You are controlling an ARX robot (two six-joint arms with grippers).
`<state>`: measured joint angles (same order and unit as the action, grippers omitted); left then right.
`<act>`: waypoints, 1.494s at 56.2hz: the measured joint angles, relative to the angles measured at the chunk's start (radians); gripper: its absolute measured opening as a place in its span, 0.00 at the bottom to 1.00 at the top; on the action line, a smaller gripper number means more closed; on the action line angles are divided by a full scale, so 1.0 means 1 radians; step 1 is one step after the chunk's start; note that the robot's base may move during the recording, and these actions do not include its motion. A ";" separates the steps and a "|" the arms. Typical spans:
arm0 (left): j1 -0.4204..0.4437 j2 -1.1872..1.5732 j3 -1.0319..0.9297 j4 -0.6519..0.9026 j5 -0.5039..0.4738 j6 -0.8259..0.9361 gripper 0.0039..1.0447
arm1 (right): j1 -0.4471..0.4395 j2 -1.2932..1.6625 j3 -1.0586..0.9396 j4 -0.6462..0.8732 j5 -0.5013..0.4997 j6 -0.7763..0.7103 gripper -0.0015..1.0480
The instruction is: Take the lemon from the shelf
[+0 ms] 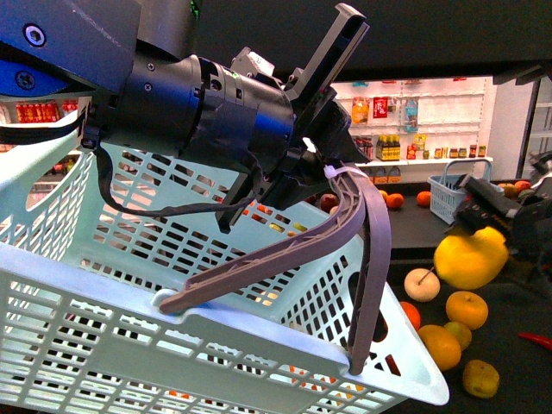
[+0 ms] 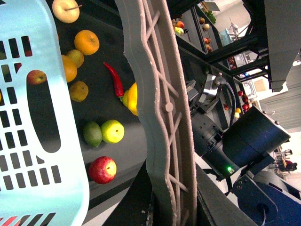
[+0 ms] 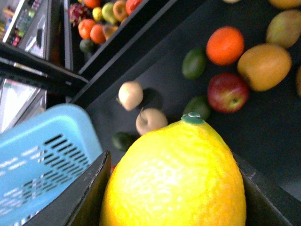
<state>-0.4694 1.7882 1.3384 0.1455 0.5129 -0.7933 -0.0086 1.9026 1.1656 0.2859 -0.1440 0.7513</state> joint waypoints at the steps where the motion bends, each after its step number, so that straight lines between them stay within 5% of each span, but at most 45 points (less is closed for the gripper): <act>1: 0.000 0.000 0.000 0.000 0.000 0.000 0.10 | 0.014 0.000 0.000 -0.004 0.001 0.002 0.62; 14: 0.000 0.000 0.000 0.000 0.005 0.000 0.10 | 0.156 0.001 0.000 -0.013 0.010 0.025 0.62; 30: 0.000 0.000 0.000 0.000 0.000 0.000 0.10 | 0.230 0.006 0.008 -0.023 0.019 0.029 0.62; 41: 0.000 0.000 0.000 0.000 0.003 0.000 0.10 | 0.241 0.010 0.008 0.041 -0.017 0.043 0.90; 45: 0.000 0.000 0.000 0.000 0.003 -0.005 0.10 | 0.226 0.008 0.002 0.064 -0.026 0.048 0.99; 61: 0.001 0.000 0.000 -0.002 -0.006 0.001 0.10 | 0.055 0.002 -0.032 0.145 -0.043 0.084 0.98; 72: 0.000 0.000 0.000 -0.002 0.006 -0.005 0.10 | -0.101 0.111 -0.003 0.107 0.087 0.012 0.98; 84: -0.001 0.000 0.000 -0.002 0.000 -0.005 0.10 | -0.130 0.376 0.029 0.074 0.184 -0.082 0.98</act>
<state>-0.4702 1.7882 1.3388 0.1436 0.5125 -0.7979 -0.1390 2.2787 1.1950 0.3595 0.0402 0.6697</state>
